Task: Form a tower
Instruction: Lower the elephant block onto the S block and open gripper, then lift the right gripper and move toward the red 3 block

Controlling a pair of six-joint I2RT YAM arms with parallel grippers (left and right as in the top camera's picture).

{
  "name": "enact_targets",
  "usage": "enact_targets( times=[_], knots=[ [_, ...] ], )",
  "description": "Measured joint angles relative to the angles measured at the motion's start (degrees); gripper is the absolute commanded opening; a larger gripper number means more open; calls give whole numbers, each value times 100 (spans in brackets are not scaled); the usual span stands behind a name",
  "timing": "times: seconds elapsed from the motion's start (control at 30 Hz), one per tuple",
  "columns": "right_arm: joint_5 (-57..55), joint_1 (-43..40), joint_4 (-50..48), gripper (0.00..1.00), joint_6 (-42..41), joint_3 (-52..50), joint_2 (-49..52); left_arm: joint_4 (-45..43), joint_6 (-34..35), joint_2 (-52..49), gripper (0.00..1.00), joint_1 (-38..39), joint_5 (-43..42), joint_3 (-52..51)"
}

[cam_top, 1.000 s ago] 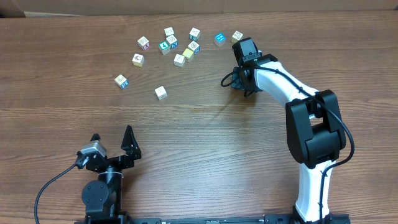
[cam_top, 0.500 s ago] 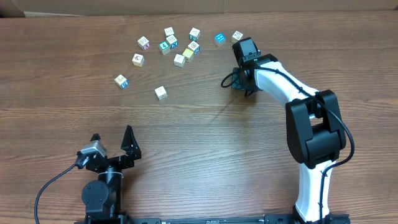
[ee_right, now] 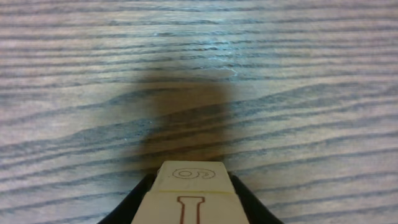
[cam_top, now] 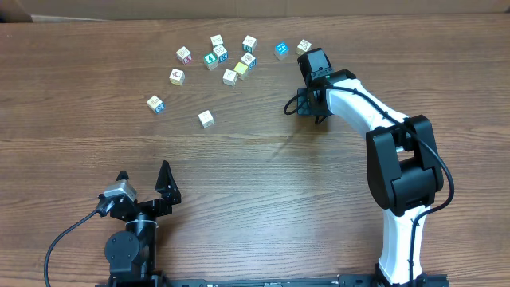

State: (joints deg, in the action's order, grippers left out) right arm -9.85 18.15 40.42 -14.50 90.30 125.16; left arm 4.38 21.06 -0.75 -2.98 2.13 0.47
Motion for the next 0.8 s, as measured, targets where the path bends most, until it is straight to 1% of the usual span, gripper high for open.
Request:
enact_targets(
  times=[0.17,0.23,0.27,0.37,0.47,0.57,0.7,0.8],
  knots=[
    [0,0,0,61,98,0,0,0,0,0,99,0,0,0],
    [0,0,-2,74,103,0,0,0,2,0,99,0,0,0],
    [0,0,-13,77,114,0,0,0,2,0,100,0,0,0],
    [-2,0,-55,78,105,0,0,0,0,0,100,0,0,0],
    [-2,0,-127,82,107,2,0,0,0,0,100,0,0,0],
    [-4,0,81,87,103,140,0,0,0,0,100,0,0,0],
    [-4,0,315,87,114,688,-13,2,0,0,100,0,0,0],
    [0,9,553,84,122,1143,-129,0,0,0,99,0,0,0]
  ],
)
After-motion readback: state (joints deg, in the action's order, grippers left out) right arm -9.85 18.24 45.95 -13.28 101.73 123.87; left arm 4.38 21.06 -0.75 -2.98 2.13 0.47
